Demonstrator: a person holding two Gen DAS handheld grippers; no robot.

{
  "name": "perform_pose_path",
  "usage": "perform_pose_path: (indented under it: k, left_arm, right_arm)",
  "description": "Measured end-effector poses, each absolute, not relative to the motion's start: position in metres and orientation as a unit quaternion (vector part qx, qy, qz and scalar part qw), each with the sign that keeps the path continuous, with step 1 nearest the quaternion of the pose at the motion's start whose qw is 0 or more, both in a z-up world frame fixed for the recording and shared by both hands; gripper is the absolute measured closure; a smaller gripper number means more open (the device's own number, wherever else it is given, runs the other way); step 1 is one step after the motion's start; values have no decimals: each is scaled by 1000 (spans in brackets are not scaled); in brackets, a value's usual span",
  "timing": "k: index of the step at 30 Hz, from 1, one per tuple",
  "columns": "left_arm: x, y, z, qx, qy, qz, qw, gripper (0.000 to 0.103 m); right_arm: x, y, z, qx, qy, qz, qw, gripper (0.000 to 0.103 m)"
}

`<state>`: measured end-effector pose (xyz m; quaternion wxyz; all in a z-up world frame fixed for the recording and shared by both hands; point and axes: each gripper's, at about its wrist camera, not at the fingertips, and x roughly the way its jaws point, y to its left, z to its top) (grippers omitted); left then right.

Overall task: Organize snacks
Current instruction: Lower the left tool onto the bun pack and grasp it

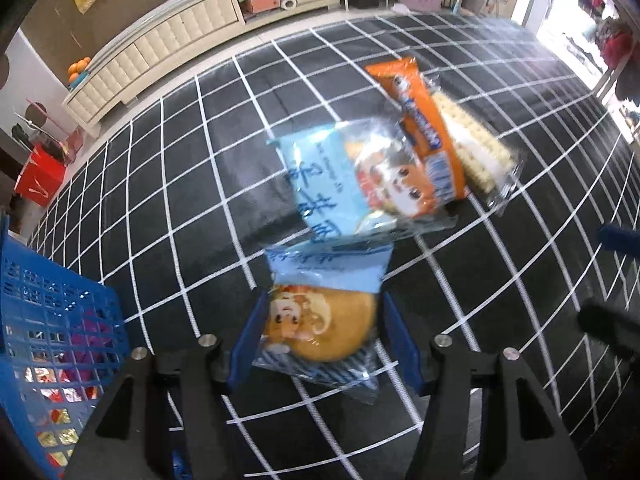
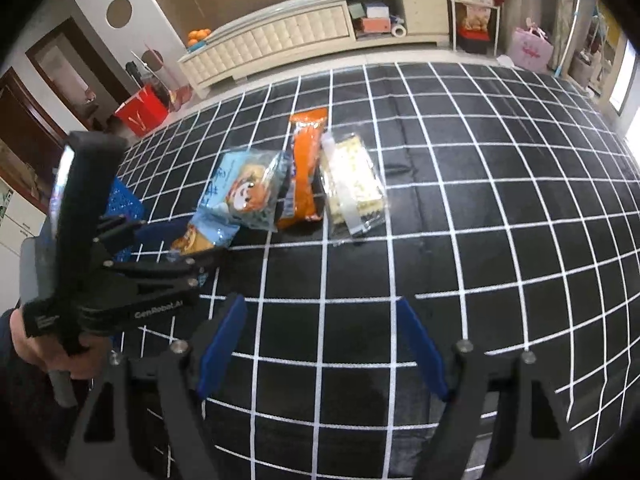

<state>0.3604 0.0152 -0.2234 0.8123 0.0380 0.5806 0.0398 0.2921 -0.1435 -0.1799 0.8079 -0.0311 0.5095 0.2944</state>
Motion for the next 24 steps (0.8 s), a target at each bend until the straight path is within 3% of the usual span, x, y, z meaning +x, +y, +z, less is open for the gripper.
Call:
perform_pose_path:
  k: [5, 11, 12, 14, 24]
  left_arm:
    - [369, 15, -234, 45, 592, 42, 803, 40]
    - [376, 5, -240, 38, 591, 44, 805, 40]
    - [374, 2, -240, 39, 590, 42, 805, 41]
    - [363, 0, -238, 40, 586, 38, 809, 52]
    - [322, -19, -212, 17, 561, 48, 826, 60]
  right_arm:
    - [290, -140, -181, -36, 512, 301, 804, 21]
    - [293, -141, -184, -33, 517, 292, 804, 21]
    - [293, -140, -185, -33, 520, 291, 802, 21]
    - [292, -137, -188, -37, 526, 293, 797, 21]
    - [288, -121, -186, -36, 533, 299, 791, 21]
